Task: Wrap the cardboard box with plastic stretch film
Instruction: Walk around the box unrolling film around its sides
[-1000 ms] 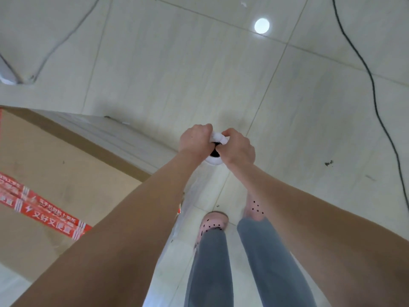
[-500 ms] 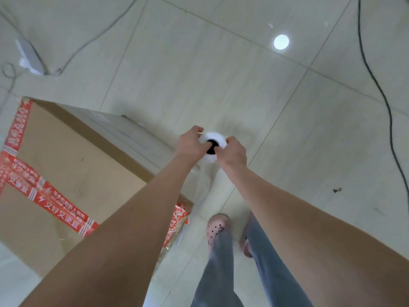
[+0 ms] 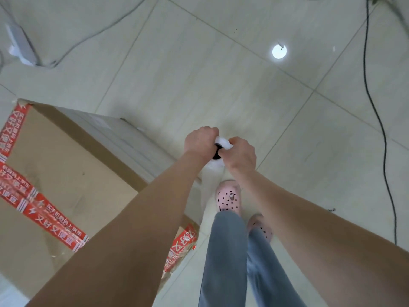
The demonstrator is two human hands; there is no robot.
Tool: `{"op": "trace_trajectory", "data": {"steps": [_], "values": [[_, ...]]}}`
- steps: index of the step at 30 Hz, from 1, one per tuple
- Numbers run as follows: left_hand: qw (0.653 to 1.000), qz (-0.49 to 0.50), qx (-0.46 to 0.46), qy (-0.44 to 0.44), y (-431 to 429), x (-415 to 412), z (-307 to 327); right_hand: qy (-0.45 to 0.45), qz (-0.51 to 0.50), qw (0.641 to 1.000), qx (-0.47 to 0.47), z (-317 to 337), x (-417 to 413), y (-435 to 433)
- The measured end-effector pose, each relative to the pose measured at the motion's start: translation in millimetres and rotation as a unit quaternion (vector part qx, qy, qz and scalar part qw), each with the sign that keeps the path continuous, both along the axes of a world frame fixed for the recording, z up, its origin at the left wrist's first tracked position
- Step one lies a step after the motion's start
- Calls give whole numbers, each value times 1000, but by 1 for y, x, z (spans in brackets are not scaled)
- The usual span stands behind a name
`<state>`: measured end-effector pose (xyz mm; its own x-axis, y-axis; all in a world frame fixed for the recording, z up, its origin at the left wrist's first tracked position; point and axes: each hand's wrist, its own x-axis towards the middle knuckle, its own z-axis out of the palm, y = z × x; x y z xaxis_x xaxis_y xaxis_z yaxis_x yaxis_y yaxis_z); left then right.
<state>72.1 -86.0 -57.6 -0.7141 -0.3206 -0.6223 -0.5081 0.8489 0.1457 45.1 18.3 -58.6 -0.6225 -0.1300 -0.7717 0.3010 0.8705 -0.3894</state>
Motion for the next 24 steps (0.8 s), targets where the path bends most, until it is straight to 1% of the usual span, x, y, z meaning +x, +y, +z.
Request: {"op": "trace_trajectory", "data": {"steps": [3,7,8,10,12,15,18,20,22,24], "values": [[994,108,22,1,-13,0,-1,35,25,999,11,1,-10,-14],[970,241,29,4,-29,-3,-3,69,31,997,9,0,-22,-41],[961,276,30,4,-35,-3,-4,58,31,998,13,-1,-24,-47],[939,341,40,-7,-47,0,-4,3,8,1000,13,-2,-27,-60],[928,366,65,-30,-58,1,-2,-31,-17,999,-3,-3,-29,-71],[938,337,73,-42,-66,-1,0,-13,-7,1000,-8,-3,-34,-82],[968,247,47,-9,-72,-10,1,-10,17,1000,-9,-4,-37,-87],[982,185,38,18,-75,-16,1,-10,32,999,-8,-5,-38,-89],[988,151,35,25,-78,-22,2,-7,56,998,1,-5,-41,-91],[988,148,35,21,-82,-27,1,-3,86,996,9,-3,-47,-95]]}}
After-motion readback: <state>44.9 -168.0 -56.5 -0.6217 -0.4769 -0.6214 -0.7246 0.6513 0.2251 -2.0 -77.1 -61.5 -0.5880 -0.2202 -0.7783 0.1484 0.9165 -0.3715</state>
